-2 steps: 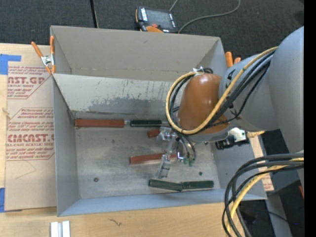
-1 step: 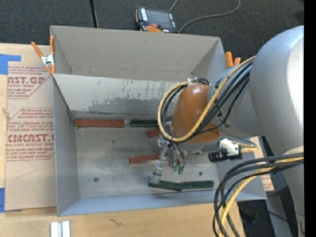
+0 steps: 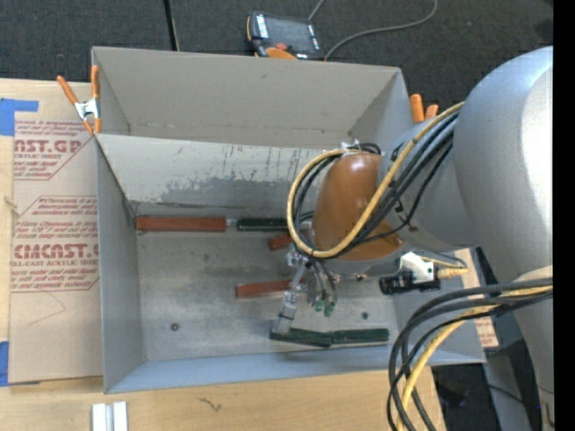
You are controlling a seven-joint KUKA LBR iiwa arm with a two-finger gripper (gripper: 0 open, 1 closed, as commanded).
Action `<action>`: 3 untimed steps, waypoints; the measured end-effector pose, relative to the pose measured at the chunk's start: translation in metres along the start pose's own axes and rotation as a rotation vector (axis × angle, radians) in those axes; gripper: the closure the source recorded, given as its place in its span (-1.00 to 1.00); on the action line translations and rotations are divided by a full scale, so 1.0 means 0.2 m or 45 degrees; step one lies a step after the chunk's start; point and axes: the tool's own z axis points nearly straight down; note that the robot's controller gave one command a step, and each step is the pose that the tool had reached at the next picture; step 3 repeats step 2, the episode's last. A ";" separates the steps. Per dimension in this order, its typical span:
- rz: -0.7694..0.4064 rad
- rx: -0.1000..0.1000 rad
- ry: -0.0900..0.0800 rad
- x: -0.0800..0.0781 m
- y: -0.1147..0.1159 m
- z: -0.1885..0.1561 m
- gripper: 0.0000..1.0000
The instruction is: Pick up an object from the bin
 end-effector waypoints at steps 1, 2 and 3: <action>0.000 -0.001 -0.001 0.00 0.00 0.00 1.00; 0.000 -0.004 -0.010 -0.01 0.01 -0.48 1.00; 0.000 -0.004 -0.010 -0.01 0.01 -0.48 1.00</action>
Offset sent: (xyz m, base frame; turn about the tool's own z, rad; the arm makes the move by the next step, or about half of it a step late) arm 0.0000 0.0000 0.0000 0.0000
